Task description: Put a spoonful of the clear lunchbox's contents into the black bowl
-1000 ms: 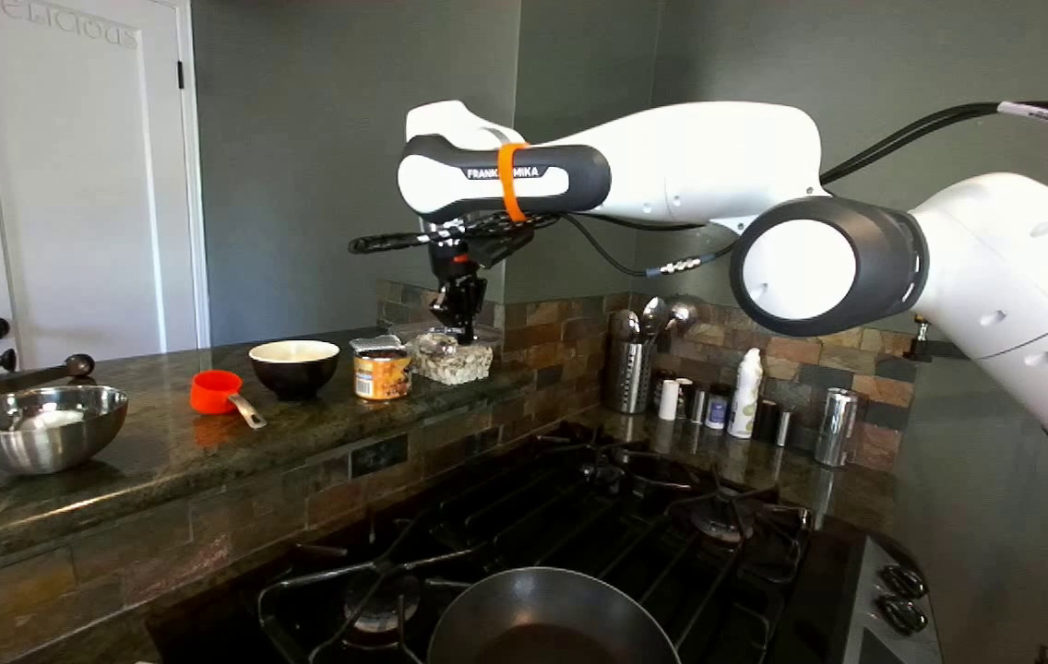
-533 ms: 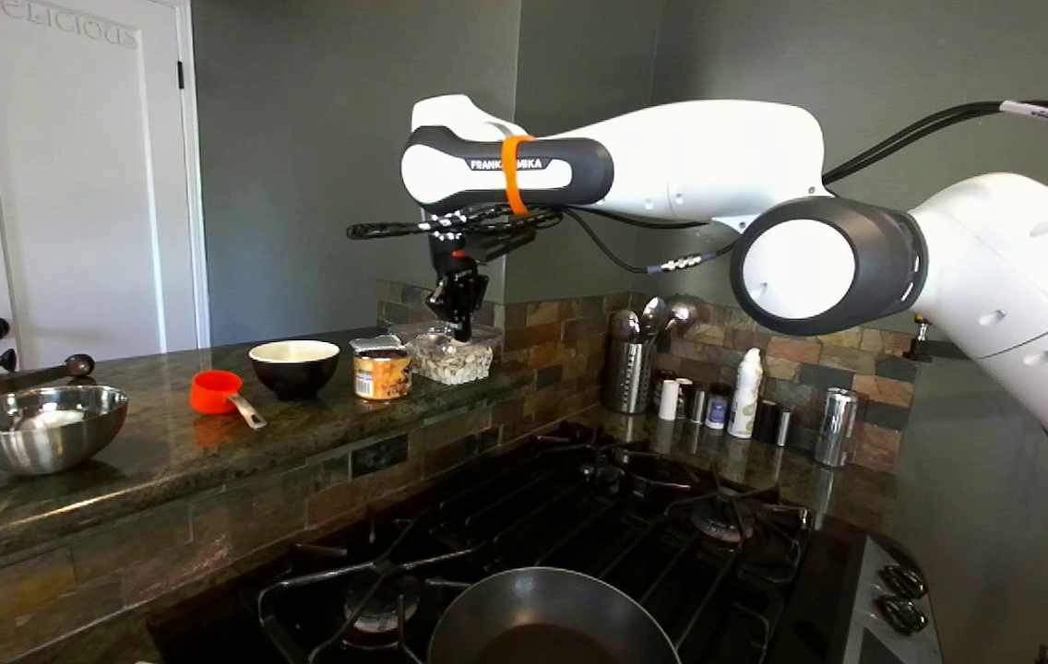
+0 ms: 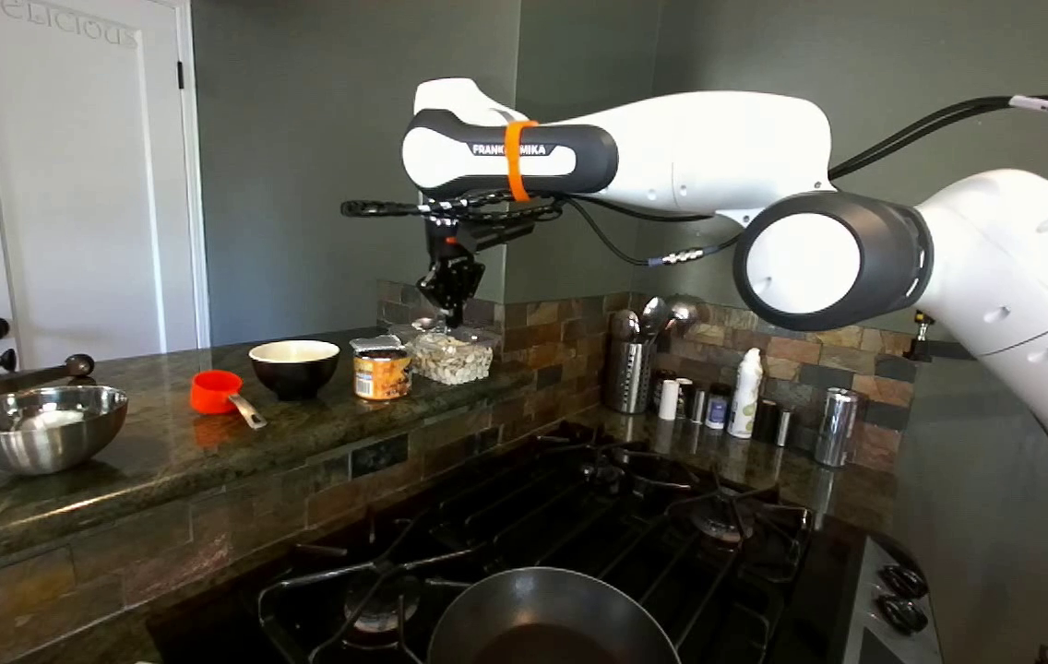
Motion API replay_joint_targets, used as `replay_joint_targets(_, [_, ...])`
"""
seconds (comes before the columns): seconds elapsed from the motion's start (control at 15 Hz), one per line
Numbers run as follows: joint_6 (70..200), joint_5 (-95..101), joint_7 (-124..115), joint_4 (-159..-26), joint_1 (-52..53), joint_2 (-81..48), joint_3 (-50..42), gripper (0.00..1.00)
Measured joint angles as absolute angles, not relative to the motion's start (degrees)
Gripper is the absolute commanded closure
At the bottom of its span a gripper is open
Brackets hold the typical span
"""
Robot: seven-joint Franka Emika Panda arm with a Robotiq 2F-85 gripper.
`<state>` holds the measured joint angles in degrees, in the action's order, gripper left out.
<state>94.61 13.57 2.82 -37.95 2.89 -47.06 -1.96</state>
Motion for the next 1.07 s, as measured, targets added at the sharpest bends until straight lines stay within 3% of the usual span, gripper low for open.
replay_joint_targets(1.07, [98.18, 13.55, -1.12, -39.5, 6.49, -41.93, 0.45, 0.98])
